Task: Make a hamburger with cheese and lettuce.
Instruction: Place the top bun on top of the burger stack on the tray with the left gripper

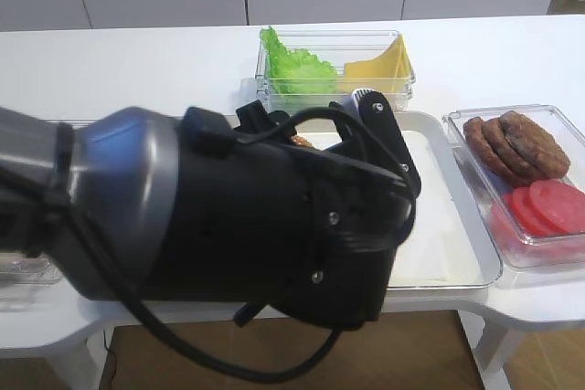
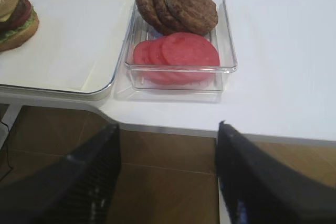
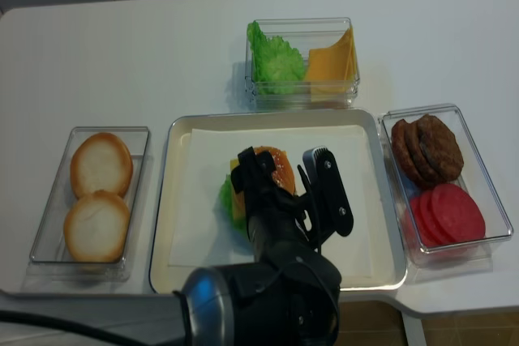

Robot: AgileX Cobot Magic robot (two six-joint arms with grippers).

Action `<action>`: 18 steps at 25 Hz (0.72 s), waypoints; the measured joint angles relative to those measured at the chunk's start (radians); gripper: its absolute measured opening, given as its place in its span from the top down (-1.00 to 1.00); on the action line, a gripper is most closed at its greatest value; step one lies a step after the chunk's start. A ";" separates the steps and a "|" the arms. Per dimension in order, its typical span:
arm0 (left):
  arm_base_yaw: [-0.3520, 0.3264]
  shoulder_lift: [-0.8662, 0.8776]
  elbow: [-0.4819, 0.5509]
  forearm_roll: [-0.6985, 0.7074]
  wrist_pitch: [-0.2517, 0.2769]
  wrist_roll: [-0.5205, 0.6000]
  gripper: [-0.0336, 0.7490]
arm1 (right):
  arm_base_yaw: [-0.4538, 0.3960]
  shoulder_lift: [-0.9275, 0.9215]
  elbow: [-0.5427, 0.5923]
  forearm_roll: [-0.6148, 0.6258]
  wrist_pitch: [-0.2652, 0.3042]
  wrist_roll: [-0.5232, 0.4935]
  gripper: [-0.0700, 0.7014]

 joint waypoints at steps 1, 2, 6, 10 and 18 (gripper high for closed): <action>-0.004 0.000 0.000 -0.003 0.000 0.000 -0.78 | 0.000 0.000 0.000 0.000 0.000 0.000 -0.34; -0.007 0.000 0.000 -0.005 0.000 0.000 -0.78 | 0.000 0.000 0.000 0.000 0.000 0.000 -0.34; -0.011 0.000 0.000 -0.007 0.000 -0.002 -0.78 | 0.000 0.000 0.000 0.000 0.000 0.000 -0.34; -0.011 0.000 0.000 -0.017 0.027 -0.002 -0.78 | 0.000 0.000 0.000 0.000 0.000 0.002 -0.34; -0.031 -0.009 0.000 -0.037 0.072 -0.002 -0.78 | 0.000 0.000 0.000 0.000 0.000 0.002 -0.34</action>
